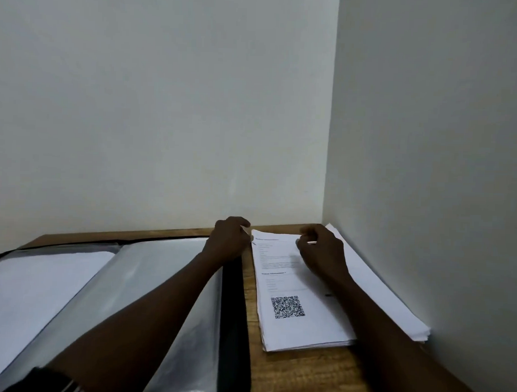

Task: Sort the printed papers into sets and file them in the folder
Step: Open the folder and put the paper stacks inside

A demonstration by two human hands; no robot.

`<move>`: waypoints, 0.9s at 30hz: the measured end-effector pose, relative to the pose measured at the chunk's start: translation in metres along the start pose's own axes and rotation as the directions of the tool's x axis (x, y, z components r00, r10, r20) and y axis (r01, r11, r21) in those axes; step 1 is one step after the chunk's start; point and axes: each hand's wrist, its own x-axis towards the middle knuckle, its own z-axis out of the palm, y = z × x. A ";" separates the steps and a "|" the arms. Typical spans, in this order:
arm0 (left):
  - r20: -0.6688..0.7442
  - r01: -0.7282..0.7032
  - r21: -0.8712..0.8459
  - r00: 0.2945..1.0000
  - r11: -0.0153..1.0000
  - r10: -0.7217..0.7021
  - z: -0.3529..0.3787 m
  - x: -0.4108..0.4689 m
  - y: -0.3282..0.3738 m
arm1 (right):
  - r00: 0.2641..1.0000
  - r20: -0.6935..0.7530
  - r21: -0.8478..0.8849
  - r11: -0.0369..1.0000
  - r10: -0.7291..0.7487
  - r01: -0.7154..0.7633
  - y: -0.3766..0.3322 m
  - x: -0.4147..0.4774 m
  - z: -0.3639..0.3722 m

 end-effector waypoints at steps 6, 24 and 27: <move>0.066 0.059 0.064 0.996 0.996 -0.063 0.022 0.031 -0.001 | 0.998 -0.043 -0.007 0.999 -0.035 0.034 0.000 0.003 0.007; -0.229 -0.118 -0.125 0.969 0.985 0.086 0.041 0.022 0.020 | 0.998 -0.052 -0.019 0.999 -0.035 0.034 0.003 0.004 0.002; -0.094 -0.030 -0.500 0.995 0.866 -0.019 0.040 0.014 0.032 | 0.997 -0.064 0.003 1.000 -0.029 0.030 0.004 0.004 0.000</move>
